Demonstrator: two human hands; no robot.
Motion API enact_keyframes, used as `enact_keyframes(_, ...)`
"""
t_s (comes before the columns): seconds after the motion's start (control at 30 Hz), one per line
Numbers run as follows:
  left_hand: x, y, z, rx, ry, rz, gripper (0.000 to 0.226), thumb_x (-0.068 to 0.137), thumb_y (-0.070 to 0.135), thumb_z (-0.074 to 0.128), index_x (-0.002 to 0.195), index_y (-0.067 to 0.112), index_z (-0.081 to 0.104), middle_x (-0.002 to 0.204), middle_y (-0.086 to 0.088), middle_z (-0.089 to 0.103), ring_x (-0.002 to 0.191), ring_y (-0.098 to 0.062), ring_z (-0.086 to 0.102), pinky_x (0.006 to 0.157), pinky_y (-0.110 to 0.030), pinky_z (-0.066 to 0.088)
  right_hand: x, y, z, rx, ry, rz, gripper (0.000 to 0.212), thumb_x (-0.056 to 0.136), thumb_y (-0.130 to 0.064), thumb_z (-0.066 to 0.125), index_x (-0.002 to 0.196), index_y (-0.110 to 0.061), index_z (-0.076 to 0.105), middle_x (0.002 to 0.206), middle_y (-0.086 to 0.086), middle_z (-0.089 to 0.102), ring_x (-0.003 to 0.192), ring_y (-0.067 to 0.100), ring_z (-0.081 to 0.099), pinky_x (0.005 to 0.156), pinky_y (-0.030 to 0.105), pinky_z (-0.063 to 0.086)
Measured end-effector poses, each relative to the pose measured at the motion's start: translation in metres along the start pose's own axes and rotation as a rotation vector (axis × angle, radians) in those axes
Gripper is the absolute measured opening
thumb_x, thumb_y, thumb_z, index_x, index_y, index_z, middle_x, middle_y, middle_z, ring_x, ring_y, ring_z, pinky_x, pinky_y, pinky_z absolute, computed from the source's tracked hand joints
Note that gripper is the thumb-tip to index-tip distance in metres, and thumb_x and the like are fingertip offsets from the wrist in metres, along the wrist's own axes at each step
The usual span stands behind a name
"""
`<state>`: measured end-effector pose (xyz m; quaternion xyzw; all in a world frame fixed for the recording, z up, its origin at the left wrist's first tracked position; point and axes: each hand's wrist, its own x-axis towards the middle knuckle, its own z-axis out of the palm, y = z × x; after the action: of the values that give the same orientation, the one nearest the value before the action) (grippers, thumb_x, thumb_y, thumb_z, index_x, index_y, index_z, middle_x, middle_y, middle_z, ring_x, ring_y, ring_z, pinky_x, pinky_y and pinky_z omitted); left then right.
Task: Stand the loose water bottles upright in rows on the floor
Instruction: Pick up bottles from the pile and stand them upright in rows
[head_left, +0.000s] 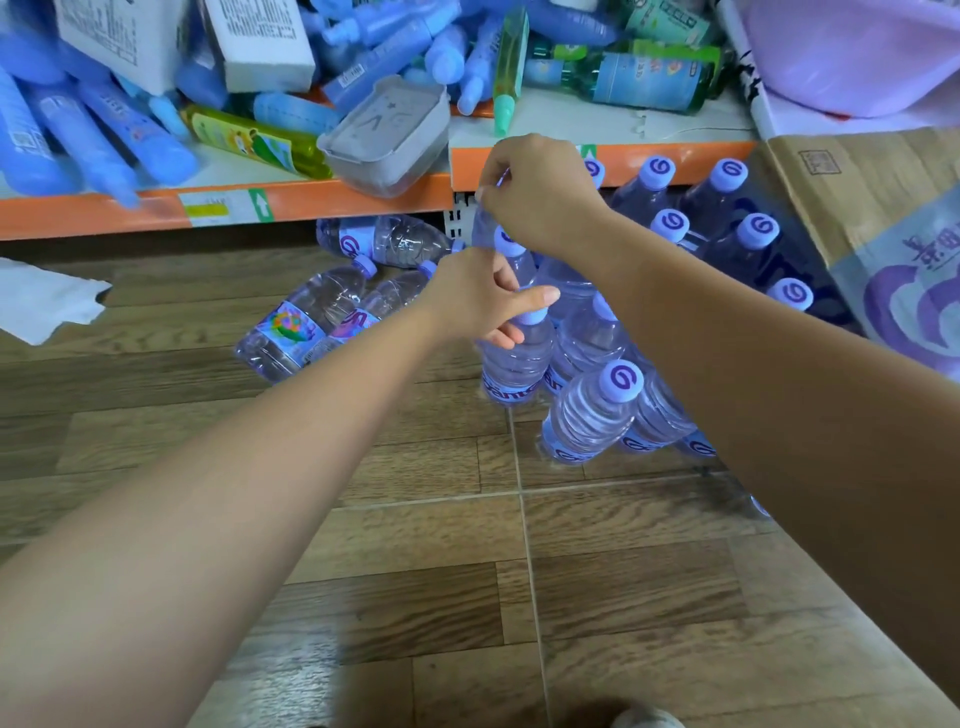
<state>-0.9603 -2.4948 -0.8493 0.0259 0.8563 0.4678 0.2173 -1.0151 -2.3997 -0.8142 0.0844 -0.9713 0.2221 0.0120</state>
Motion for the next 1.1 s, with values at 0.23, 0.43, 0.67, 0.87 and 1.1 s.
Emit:
enact_keyframes(0.23, 0.007, -0.048, -0.069, -0.047, 0.205, -0.024, 0.021, 0.095, 0.011, 0.048, 0.076, 0.015, 0.057, 0.072, -0.005, 0.059, 0.052, -0.013, 0.061, 0.053, -0.027, 0.051, 0.005, -0.038, 0.033, -0.14, -0.229, -0.07, 0.031, 0.093, -0.011, 0.043, 0.115, 0.001, 0.06, 0.124, 0.02, 0.059, 0.115, 0.033, 0.056, 0.083, 0.032, 0.045)
enact_keyframes(0.43, 0.025, -0.11, -0.111, 0.65, 0.279, -0.018, 0.025, 0.086, 0.016, 0.05, 0.1, 0.014, 0.07, 0.104, -0.014, 0.071, 0.101, -0.034, 0.063, 0.087, -0.039, 0.051, 0.014, -0.067, 0.08, -0.142, -0.508, 0.041, 0.037, 0.098, -0.009, 0.035, 0.128, 0.006, 0.05, 0.133, 0.022, 0.052, 0.124, 0.034, 0.049, 0.087, 0.035, 0.045)
enact_keyframes(0.67, 0.054, -0.15, -0.12, 0.758, 0.173, -0.069, 0.033, 0.09, 0.015, 0.052, 0.122, 0.015, 0.057, 0.126, -0.015, 0.052, 0.118, -0.034, 0.05, 0.095, -0.04, 0.042, 0.032, -0.05, 0.142, -0.008, -0.562, 0.246, 0.034, 0.096, -0.004, 0.036, 0.125, 0.001, 0.053, 0.133, 0.022, 0.047, 0.107, 0.036, 0.047, 0.072, 0.028, 0.038)
enact_keyframes(0.87, 0.075, -0.166, -0.115, 0.775, 0.123, -0.201, 0.065, 0.09, 0.032, 0.056, 0.145, 0.02, 0.024, 0.14, -0.019, 0.039, 0.125, -0.042, 0.042, 0.098, -0.047, 0.04, 0.048, -0.033, 0.178, 0.179, -0.42, 0.436, 0.043, 0.096, -0.019, 0.038, 0.139, -0.013, 0.039, 0.142, 0.02, 0.038, 0.127, 0.037, 0.043, 0.097, 0.038, 0.04)
enact_keyframes(1.1, 0.082, -0.154, -0.117, 0.729, -0.054, -0.382, 0.05, 0.066, 0.037, 0.065, 0.115, 0.027, 0.06, 0.116, -0.01, 0.062, 0.097, -0.029, 0.066, 0.087, -0.04, 0.056, 0.056, -0.028, 0.191, 0.407, -0.33, 0.587, 0.04, 0.093, -0.024, 0.046, 0.132, -0.018, 0.041, 0.126, 0.016, 0.053, 0.095, 0.029, 0.054, 0.058, 0.022, 0.035)
